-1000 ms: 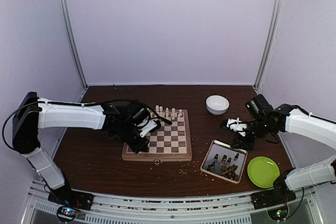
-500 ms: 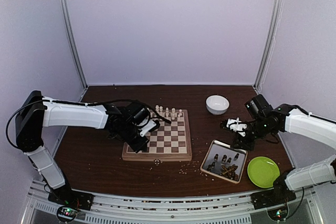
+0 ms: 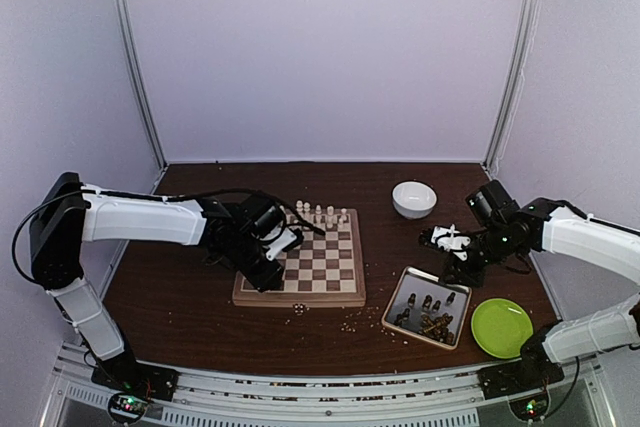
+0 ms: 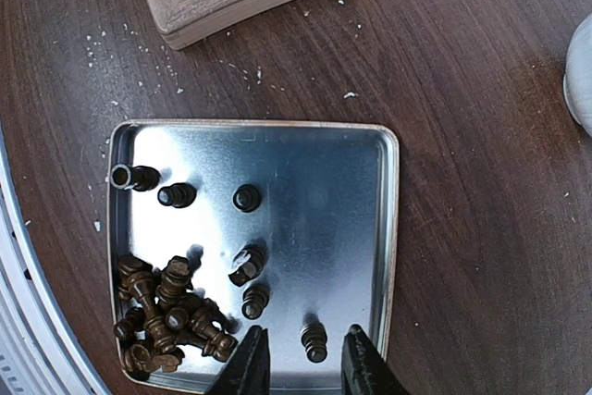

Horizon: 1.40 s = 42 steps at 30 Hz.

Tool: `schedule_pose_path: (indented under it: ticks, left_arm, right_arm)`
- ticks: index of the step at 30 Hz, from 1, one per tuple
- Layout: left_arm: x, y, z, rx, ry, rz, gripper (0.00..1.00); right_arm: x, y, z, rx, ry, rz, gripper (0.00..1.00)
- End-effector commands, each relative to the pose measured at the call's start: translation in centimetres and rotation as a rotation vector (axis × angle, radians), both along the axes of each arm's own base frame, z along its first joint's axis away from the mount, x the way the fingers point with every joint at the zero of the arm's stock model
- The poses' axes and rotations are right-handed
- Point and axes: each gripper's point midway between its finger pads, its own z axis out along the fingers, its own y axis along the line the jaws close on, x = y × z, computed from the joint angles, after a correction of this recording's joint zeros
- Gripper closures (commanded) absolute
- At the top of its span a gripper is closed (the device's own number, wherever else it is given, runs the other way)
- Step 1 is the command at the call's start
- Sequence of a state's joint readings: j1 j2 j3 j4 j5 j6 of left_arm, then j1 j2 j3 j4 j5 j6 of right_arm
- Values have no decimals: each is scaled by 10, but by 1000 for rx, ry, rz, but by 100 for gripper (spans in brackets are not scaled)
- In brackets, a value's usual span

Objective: Set up the chess pieces on the board
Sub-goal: Place the bishop on f8, then pick up the knight from the storage box.

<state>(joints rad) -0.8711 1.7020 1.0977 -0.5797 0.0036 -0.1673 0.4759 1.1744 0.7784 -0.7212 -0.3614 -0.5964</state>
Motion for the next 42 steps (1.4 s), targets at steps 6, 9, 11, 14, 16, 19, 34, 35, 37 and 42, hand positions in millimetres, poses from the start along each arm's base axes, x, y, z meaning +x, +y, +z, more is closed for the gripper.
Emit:
schedule_pose_path:
  ticks: [6, 9, 11, 14, 16, 19, 34, 35, 37, 42]
  left_arm:
    - [26, -6, 128, -95, -228, -49, 51]
    - [54, -9, 174, -138, -350, -32, 47]
    - [74, -10, 192, -167, -415, -3, 46]
    - [98, -1, 192, -172, -452, 73, 46]
    - [104, 7, 182, -181, -451, 113, 47]
    - [103, 12, 169, -197, -496, 103, 46]
    - [96, 8, 172, -222, -470, 76, 45]
    - [98, 10, 170, -209, -474, 84, 45]
    - [103, 15, 164, -164, -479, 108, 45]
    - [102, 13, 157, -156, -451, 100, 45]
  right_arm:
    - [8, -1, 10, -1, -24, -23, 73]
    - [9, 3, 13, -2, -16, -4, 72]
    - [8, 5, 9, -32, 17, 21, 71]
    - [3, 11, 0, -79, 77, 59, 67]
    - [-4, 18, -6, -88, 110, 89, 65]
    - [-8, 22, -17, -129, 138, 105, 63]
    - [-15, 24, -52, -198, 260, 102, 65]
    - [-15, 24, -53, -199, 267, 99, 66]
    - [-13, 26, -55, -202, 272, 94, 69]
    - [-9, 26, -58, -208, 270, 82, 78]
